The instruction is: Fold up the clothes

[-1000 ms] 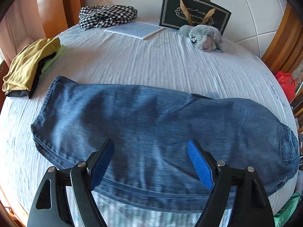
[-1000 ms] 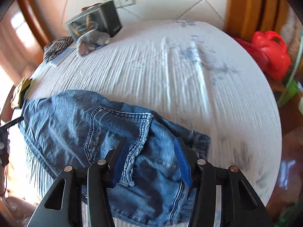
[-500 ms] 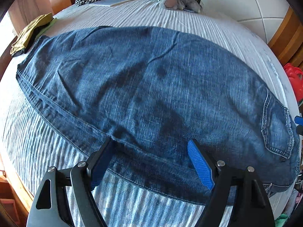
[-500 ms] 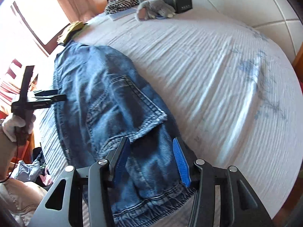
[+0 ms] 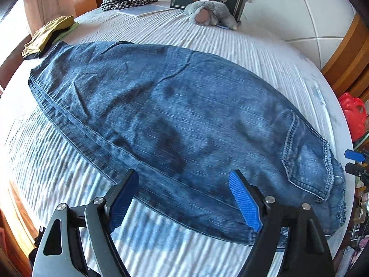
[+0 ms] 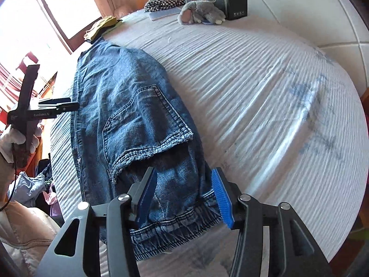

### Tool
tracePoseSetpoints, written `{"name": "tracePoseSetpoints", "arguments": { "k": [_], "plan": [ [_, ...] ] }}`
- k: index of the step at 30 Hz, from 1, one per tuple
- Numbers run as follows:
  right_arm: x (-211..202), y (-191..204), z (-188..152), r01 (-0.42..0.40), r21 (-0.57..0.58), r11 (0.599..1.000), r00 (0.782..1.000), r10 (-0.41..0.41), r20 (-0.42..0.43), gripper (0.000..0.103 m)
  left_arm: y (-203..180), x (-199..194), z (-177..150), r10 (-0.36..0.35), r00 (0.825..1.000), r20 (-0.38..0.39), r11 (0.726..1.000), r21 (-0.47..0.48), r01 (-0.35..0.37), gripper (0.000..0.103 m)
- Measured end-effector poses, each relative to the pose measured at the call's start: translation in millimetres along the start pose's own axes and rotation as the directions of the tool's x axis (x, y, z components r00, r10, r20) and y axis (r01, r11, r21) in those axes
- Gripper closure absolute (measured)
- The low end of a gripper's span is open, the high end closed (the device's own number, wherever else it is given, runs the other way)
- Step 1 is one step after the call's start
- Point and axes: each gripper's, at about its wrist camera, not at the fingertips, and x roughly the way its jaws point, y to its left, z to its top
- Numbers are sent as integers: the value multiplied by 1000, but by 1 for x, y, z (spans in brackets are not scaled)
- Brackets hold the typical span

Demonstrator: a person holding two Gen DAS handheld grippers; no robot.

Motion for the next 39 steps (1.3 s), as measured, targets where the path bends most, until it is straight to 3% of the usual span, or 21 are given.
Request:
{"name": "tracePoseSetpoints", "arguments": {
  "k": [6, 10, 14, 22, 27, 34, 39],
  "plan": [
    [-10, -37, -20, -81, -144, 986, 996, 77, -36, 44, -60, -14, -41, 46, 999, 19, 998, -46, -45, 21],
    [-7, -55, -32, -164, -327, 931, 986, 147, -75, 44, -109, -36, -84, 117, 992, 53, 974, -203, -104, 21],
    [-8, -57, -38, -207, -401, 892, 978, 186, -90, 44, -162, -48, -115, 128, 991, 40, 942, -317, -109, 21],
    [-7, -61, -50, -284, -535, 796, 958, 258, -124, 44, -228, -53, -145, 170, 983, 63, 914, -384, -134, 21],
    [2, -59, -49, -312, -602, 735, 947, 293, -134, 44, -253, -45, -157, 226, 972, 63, 873, -455, -173, 21],
    [17, -58, -41, -355, -690, 631, 926, 339, -166, 44, -279, -23, -160, 269, 962, 45, 780, -597, -190, 21],
    [30, -55, -32, -393, -726, 565, 904, 383, -191, 44, -285, 2, -142, 361, 932, 13, 732, -624, -275, 19]
  ]
}}
